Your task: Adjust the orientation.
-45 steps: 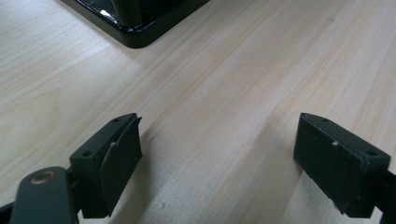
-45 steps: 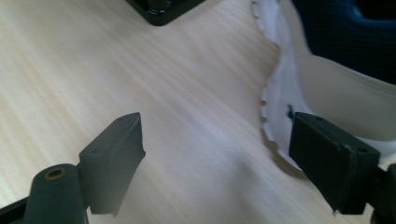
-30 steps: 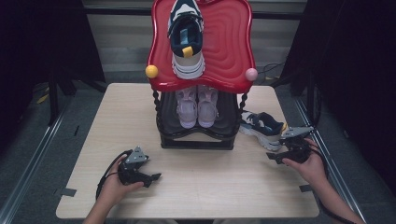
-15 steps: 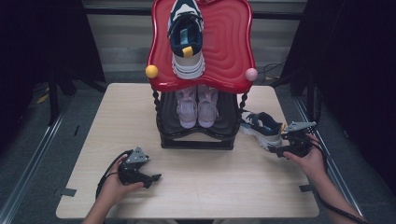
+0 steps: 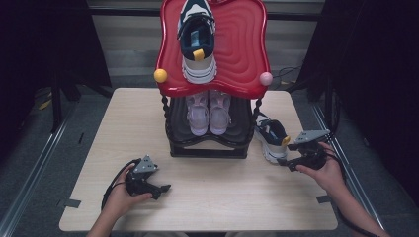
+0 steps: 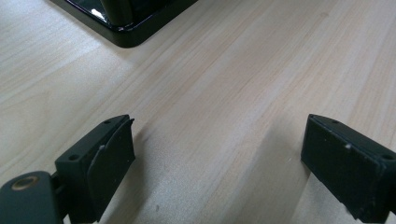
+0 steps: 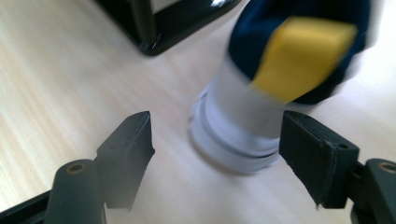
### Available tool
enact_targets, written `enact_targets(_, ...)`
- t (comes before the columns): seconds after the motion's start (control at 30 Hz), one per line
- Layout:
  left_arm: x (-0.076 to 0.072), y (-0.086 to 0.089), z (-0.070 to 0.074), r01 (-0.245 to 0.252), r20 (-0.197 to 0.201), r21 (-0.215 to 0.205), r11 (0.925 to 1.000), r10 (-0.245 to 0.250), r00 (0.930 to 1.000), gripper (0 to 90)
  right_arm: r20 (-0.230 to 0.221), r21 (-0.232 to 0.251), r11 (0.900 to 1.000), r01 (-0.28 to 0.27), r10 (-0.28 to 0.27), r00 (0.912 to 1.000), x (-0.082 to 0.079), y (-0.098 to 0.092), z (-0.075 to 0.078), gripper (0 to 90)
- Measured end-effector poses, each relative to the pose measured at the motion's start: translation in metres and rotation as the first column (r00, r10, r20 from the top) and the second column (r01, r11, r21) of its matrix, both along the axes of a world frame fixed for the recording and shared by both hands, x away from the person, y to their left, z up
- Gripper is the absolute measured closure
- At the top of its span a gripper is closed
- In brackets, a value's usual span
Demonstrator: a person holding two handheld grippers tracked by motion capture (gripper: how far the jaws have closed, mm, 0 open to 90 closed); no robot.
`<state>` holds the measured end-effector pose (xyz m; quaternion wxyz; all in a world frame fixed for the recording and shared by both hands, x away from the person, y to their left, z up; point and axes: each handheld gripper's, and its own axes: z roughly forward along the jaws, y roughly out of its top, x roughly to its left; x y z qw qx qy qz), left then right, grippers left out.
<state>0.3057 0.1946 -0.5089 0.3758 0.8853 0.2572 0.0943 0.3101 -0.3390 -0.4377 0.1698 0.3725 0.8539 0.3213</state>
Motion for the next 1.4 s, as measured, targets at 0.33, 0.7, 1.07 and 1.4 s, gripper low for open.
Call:
enact_targets(0.33,0.001,0.000,0.000,0.006,0.007,0.007,1.0000,-0.006,1.0000,7.4,0.072,-0.057,0.997,-0.043,0.047,0.9963,0.037,0.006,0.020,26.0)
enact_targets(0.7,0.001,0.000,0.000,0.010,0.004,0.009,0.9999,-0.010,0.9999,7.2,-0.031,-0.094,0.985,-0.142,0.140,0.9897,0.028,0.023,0.019,69.0)
enact_targets(1.07,0.001,-0.001,0.000,0.008,0.003,0.006,1.0000,-0.008,1.0000,7.2,-0.142,-0.033,0.974,-0.225,0.218,0.9656,-0.020,0.051,0.028,72.1)
enact_targets(1.4,0.001,-0.001,0.000,0.007,0.003,0.006,1.0000,-0.007,1.0000,7.1,-0.177,-0.121,0.955,-0.269,0.246,0.9529,-0.026,0.066,0.037,40.5)
